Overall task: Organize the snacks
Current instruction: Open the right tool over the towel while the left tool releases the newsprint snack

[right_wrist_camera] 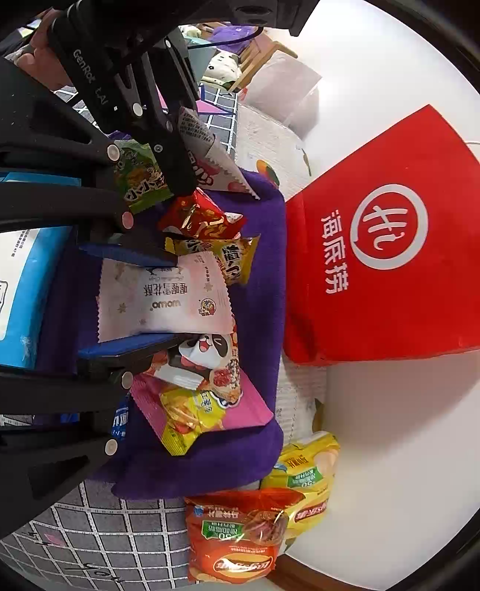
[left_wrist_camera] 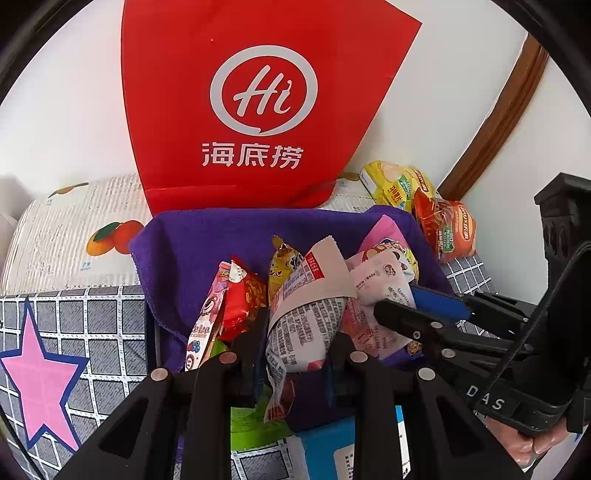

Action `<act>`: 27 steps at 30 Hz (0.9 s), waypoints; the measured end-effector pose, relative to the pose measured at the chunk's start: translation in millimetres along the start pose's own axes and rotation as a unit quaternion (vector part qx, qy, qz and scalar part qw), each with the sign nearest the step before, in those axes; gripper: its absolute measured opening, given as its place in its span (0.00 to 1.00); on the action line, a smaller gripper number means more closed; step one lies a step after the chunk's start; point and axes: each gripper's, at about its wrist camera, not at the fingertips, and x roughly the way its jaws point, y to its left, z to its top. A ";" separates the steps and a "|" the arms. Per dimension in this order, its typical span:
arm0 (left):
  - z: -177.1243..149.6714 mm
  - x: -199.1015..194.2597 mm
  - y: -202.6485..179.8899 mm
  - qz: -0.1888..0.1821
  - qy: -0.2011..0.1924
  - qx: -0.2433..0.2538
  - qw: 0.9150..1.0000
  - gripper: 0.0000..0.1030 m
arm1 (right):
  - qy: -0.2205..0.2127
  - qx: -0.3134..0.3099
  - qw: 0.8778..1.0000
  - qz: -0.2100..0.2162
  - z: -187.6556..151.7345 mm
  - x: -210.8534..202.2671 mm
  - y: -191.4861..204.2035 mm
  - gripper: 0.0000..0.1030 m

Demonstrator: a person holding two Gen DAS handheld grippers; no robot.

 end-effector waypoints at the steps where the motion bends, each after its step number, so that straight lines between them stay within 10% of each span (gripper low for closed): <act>1: 0.0 0.4 0.2 0.000 0.001 0.000 1.000 0.22 | 0.002 -0.001 1.000 0.000 -0.2 1.6 0.2 0.35; 27: -3.2 14.6 -0.2 0.007 0.026 0.003 1.000 0.22 | -0.034 0.001 0.999 0.003 0.2 -24.0 -2.9 0.57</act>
